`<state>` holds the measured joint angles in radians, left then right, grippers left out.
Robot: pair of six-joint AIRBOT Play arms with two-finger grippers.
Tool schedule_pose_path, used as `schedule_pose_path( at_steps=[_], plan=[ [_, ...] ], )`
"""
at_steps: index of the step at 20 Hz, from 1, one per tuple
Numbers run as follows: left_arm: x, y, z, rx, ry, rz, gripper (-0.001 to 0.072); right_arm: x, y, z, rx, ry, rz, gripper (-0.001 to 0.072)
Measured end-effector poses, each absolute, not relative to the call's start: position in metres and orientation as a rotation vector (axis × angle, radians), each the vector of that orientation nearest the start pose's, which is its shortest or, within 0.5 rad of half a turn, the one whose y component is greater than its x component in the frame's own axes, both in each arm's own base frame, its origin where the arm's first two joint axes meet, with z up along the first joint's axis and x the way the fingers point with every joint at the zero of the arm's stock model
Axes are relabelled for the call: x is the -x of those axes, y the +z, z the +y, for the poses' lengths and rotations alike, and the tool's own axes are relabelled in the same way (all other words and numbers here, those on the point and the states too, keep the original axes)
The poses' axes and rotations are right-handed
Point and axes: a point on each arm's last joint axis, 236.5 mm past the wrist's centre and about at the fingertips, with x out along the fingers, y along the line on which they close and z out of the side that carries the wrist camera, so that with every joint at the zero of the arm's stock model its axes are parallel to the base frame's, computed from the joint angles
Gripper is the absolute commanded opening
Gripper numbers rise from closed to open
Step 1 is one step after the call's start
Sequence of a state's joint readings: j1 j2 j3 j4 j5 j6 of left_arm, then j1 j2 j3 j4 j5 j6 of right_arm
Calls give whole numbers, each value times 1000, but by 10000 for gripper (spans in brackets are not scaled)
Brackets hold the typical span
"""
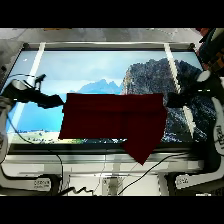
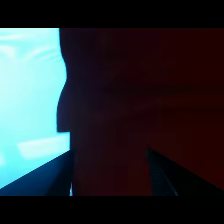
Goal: Fold the clothes and pants, and hang the long-sleeved shirts on hangers.
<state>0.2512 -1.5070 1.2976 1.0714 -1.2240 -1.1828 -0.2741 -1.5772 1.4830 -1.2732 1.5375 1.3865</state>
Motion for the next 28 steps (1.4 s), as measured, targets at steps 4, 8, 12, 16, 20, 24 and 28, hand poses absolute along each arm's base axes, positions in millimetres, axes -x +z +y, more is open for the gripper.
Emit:
schedule_pose_path(
  at_steps=[4,8,12,16,20,24,28],
  plan=[
    [-404,46,29,349,-231,1179,198,-338,37,-72,-349,95,1485,16],
    [-378,91,37,339,-207,1120,122,-277,27,-60,-520,121,1451,19],
    [-364,119,36,315,-200,1070,223,-225,-13,-1,-731,232,1515,417],
    [-358,129,33,265,-225,1047,452,-195,-58,35,-804,243,1572,408],
    [-356,128,33,250,-237,1046,451,-180,-87,54,-769,244,1623,405],
    [-352,113,31,256,-253,1082,452,-171,-110,64,-700,272,1688,364],
    [-349,82,34,271,-256,1157,452,-173,-121,78,-668,384,1684,142]
  ],
)
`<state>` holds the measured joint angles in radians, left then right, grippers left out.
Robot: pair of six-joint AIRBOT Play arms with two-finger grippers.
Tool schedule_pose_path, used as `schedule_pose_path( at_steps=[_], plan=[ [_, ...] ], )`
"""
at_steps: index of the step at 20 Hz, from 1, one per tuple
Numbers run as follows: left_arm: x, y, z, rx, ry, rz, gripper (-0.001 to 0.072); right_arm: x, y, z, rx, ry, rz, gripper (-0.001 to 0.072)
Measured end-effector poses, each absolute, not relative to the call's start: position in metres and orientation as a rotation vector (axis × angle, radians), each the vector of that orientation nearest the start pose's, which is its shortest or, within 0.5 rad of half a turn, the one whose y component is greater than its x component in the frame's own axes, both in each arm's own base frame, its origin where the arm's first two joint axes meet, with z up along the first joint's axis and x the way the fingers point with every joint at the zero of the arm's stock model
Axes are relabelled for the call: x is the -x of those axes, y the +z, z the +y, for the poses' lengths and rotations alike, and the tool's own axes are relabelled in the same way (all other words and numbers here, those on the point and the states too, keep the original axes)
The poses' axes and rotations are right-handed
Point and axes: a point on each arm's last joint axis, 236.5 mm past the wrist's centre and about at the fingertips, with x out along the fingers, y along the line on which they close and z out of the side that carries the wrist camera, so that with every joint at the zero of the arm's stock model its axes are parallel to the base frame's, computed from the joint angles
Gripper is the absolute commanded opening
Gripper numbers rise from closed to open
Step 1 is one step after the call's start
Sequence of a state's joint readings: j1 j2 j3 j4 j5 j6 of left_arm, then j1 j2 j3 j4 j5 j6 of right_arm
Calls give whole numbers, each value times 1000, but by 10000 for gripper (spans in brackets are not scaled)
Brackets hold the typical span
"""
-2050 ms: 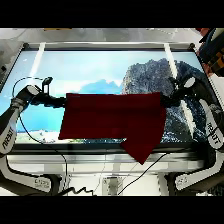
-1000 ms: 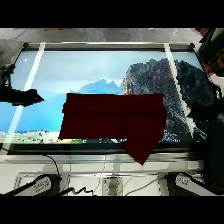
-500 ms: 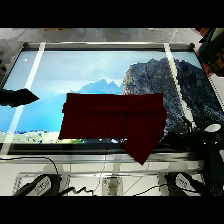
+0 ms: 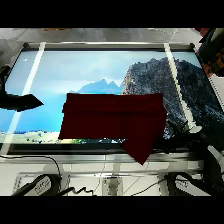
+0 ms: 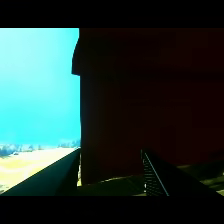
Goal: Fold the clothes and pants, and hang the long-sleeved shirts on hangers.
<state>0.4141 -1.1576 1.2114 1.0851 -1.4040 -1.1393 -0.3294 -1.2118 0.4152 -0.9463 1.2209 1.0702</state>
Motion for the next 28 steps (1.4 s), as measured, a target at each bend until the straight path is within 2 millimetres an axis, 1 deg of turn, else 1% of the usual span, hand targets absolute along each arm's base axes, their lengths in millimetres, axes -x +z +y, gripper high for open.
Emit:
schedule_pose_path(
  at_steps=[1,3,5,8,12,14,15,17,21,22,24,25,26,28],
  plan=[
    [-346,71,38,271,-249,1185,453,-175,-123,80,-651,408,1670,16],
    [-339,48,43,283,-241,1241,452,-183,-127,80,-627,433,1629,17],
    [-327,26,47,301,-240,1293,452,-192,-128,80,-611,442,1587,17],
    [-298,-10,49,366,-236,1385,451,-206,-126,75,-567,429,1516,17],
    [-257,-60,37,455,-241,1484,451,-215,-120,68,-507,421,1459,17],
    [-245,-81,29,499,-229,1495,437,-216,-116,69,-506,426,1447,17],
    [-242,-89,24,525,-225,1488,418,-216,-114,71,-513,431,1443,17],
    [-240,-100,16,576,-214,1469,418,-216,-111,72,-518,437,1439,17],
    [-245,-108,0,611,-219,1437,417,-217,-110,73,-521,439,1433,17],
    [-247,-110,-4,602,-222,1431,377,-218,-110,73,-521,438,1431,17],
    [-252,-114,-8,565,-223,1418,150,-218,-109,73,-522,439,1430,17],
    [-254,-116,-10,546,-228,1417,50,-218,-109,73,-522,439,1430,17],
    [-253,-117,-14,531,-239,1422,18,-218,-109,73,-521,439,1428,16],
    [-255,-114,-18,503,-258,1420,17,-219,-107,73,-514,438,1417,16]
  ],
)
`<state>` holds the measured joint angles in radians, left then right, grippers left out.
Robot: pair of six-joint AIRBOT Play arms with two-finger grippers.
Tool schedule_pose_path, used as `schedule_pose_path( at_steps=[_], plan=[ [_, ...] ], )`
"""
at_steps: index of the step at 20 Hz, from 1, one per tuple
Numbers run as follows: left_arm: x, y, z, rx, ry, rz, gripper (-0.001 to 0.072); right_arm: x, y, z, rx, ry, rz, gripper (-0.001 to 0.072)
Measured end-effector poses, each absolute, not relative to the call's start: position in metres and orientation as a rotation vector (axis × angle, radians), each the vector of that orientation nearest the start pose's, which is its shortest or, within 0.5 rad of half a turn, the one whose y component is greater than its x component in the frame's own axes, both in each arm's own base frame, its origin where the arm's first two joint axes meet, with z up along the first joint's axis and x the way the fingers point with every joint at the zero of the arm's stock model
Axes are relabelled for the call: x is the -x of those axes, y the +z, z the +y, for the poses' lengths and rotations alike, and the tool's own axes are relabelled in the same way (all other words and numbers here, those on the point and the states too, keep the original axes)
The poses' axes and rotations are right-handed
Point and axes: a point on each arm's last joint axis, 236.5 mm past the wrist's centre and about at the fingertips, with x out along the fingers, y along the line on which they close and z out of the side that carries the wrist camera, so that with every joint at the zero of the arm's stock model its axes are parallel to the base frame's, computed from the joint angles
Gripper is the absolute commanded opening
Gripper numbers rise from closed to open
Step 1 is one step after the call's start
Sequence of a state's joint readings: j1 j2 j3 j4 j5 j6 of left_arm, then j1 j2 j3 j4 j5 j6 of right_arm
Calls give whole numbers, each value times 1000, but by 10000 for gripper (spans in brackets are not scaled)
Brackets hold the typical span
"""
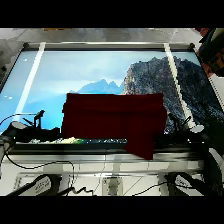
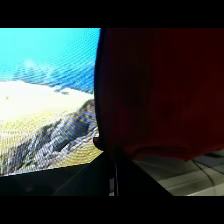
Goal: Fold the clothes and pants, and hang the long-sleeved shirts on hangers.
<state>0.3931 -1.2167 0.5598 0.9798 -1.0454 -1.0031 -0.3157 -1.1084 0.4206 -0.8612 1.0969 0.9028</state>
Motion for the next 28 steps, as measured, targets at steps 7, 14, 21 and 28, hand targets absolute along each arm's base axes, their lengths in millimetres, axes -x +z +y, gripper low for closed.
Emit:
schedule_pose_path(
  at_steps=[7,14,21,28],
  plan=[
    [-282,-47,-16,389,-304,1254,18,-226,-56,76,-491,417,1273,16],
    [-300,46,-7,251,-230,925,17,-253,43,78,-631,286,904,16],
    [-359,53,-25,393,-185,758,16,-327,77,33,-915,45,606,16],
    [-399,-12,-40,495,-102,821,16,-426,34,32,-885,-60,633,16]
  ],
)
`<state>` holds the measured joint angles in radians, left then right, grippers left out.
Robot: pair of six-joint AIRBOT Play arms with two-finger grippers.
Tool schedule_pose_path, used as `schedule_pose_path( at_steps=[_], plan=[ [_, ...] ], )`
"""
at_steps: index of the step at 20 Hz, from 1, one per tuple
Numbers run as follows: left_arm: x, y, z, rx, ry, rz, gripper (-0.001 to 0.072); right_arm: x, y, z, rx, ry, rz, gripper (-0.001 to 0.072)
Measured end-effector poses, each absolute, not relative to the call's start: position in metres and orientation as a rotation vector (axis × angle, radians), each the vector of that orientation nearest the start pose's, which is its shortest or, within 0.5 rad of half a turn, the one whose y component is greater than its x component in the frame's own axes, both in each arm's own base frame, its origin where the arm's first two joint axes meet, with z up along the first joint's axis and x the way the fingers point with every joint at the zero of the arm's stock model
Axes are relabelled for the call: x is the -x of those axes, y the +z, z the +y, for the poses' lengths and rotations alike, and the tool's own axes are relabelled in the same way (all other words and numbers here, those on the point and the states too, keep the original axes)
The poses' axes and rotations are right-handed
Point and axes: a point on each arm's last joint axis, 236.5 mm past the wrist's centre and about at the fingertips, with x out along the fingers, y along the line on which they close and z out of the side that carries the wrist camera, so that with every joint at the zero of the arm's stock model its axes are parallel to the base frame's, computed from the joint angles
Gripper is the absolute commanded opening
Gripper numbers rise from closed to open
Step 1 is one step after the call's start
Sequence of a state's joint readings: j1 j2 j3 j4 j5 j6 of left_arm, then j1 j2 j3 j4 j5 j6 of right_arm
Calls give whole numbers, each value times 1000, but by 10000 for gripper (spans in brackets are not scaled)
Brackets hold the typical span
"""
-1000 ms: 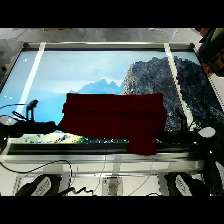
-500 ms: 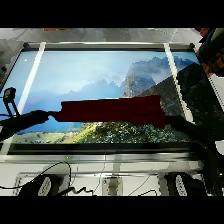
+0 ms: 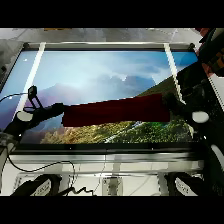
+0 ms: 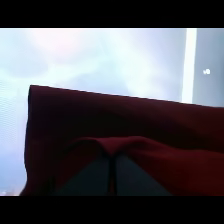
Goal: Fold the clothes and pants, and hang the long-sleeved shirts on hangers.
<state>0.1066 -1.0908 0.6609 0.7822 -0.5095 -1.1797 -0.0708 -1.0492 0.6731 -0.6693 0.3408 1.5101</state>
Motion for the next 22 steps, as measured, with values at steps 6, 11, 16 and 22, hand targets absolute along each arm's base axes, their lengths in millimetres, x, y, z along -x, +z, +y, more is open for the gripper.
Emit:
schedule_pose_path(
  at_steps=[6,11,16,22],
  plan=[
    [-424,-15,-13,498,17,720,16,-499,-24,35,-837,-95,733,17],
    [-430,-26,-3,494,60,711,407,-528,-43,52,-823,-68,768,427],
    [-431,-38,15,512,107,724,678,-535,-37,70,-767,2,801,617],
    [-403,-58,49,585,102,900,676,-520,-29,70,-577,109,923,615]
  ],
)
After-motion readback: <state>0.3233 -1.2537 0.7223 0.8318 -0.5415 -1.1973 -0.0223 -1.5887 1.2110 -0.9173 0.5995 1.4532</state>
